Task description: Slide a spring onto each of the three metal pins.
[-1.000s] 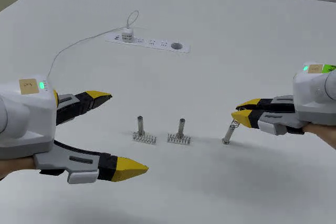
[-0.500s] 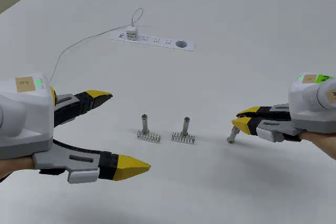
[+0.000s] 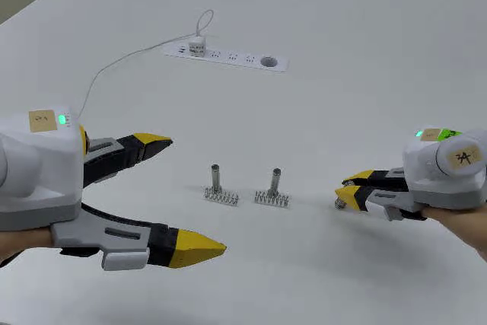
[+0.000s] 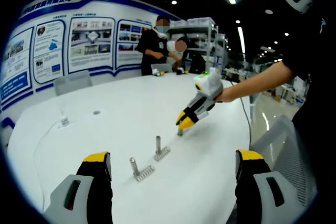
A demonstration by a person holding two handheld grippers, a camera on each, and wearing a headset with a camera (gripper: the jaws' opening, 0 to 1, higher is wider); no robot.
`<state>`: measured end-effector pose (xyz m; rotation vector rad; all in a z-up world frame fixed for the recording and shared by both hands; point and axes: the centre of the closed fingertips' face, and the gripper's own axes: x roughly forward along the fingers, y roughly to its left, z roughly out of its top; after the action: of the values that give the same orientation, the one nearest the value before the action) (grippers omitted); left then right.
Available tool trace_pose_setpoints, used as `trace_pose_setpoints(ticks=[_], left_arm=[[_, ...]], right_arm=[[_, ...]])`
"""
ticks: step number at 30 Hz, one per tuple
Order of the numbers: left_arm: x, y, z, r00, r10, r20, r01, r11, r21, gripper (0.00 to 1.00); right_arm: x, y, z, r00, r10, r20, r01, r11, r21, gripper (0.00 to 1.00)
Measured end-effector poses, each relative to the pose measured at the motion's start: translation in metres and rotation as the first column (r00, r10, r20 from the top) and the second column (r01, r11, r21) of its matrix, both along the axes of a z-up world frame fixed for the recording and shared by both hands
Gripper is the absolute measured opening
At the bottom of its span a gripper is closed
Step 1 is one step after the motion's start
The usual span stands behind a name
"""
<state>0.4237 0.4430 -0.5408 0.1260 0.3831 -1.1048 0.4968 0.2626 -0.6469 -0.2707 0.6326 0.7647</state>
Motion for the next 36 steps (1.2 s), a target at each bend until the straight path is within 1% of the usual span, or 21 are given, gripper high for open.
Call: trace_pose_setpoints(ticks=[1, 2, 3, 6, 7, 9, 11, 17, 19, 22, 24, 27, 30, 36], left_arm=[[0.000, -0.001, 0.000, 1.000, -0.001, -0.001, 0.001, 1.000, -0.001, 1.00], [0.000, -0.001, 0.000, 1.000, -0.001, -0.001, 0.001, 1.000, -0.001, 1.00], [-0.001, -0.001, 0.000, 1.000, -0.002, -0.002, 0.002, 1.000, -0.001, 1.00], [-0.001, -0.003, 0.000, 1.000, -0.004, -0.002, 0.004, 1.000, -0.002, 1.00], [-0.001, -0.004, 0.000, 1.000, -0.006, -0.003, 0.006, 1.000, -0.003, 1.00], [-0.003, -0.006, 0.004, 1.000, -0.013, -0.010, 0.013, 1.000, -0.021, 1.00], [-0.004, -0.008, 0.008, 1.000, -0.016, -0.009, 0.016, 0.999, -0.032, 1.00], [-0.003, -0.007, 0.010, 1.000, -0.018, 0.000, 0.018, 1.000, -0.023, 1.00], [-0.003, -0.006, 0.011, 1.000, -0.014, -0.001, 0.014, 1.000, -0.028, 1.00], [-0.004, -0.006, 0.013, 1.000, -0.012, 0.002, 0.012, 0.999, -0.032, 1.00], [-0.005, -0.007, 0.013, 1.000, -0.012, 0.002, 0.012, 0.999, -0.034, 1.00], [-0.005, -0.007, 0.014, 1.000, -0.011, 0.006, 0.011, 0.999, -0.034, 1.00], [-0.002, -0.007, 0.014, 1.000, -0.003, 0.004, 0.003, 0.999, -0.035, 1.00], [0.004, -0.008, 0.020, 1.000, 0.012, 0.013, -0.012, 0.998, -0.056, 1.00]], right_arm=[[0.000, -0.001, -0.001, 1.000, 0.004, 0.002, -0.004, 1.000, -0.015, 0.11], [0.001, -0.001, 0.000, 1.000, 0.011, 0.015, -0.011, 1.000, -0.024, 0.11], [0.002, -0.001, -0.001, 0.999, 0.033, 0.033, -0.031, 0.998, -0.055, 0.11], [-0.001, 0.002, 0.000, 0.997, 0.062, 0.043, -0.059, 0.996, -0.073, 0.12], [-0.002, 0.002, 0.000, 0.997, 0.066, 0.043, -0.063, 0.995, -0.075, 0.12], [-0.002, 0.001, 0.000, 0.997, 0.061, 0.041, -0.058, 0.996, -0.075, 0.13], [-0.004, 0.004, 0.003, 0.997, 0.062, 0.045, -0.059, 0.997, -0.057, 0.15], [-0.004, 0.004, 0.009, 0.995, 0.073, 0.062, -0.069, 0.995, -0.066, 0.19], [-0.002, 0.003, 0.014, 0.994, 0.068, 0.080, -0.062, 0.996, -0.066, 0.21], [-0.002, 0.006, 0.022, 0.993, 0.074, 0.095, -0.069, 0.996, -0.056, 0.21], [-0.002, 0.010, 0.026, 0.990, 0.088, 0.110, -0.081, 0.994, -0.067, 0.21], [-0.003, 0.018, 0.032, 0.985, 0.113, 0.128, -0.105, 0.992, -0.064, 0.21], [-0.003, 0.030, 0.036, 0.981, 0.140, 0.137, -0.133, 0.989, -0.059, 0.21], [-0.008, 0.058, 0.036, 0.967, 0.213, 0.137, -0.207, 0.977, -0.060, 0.21]])
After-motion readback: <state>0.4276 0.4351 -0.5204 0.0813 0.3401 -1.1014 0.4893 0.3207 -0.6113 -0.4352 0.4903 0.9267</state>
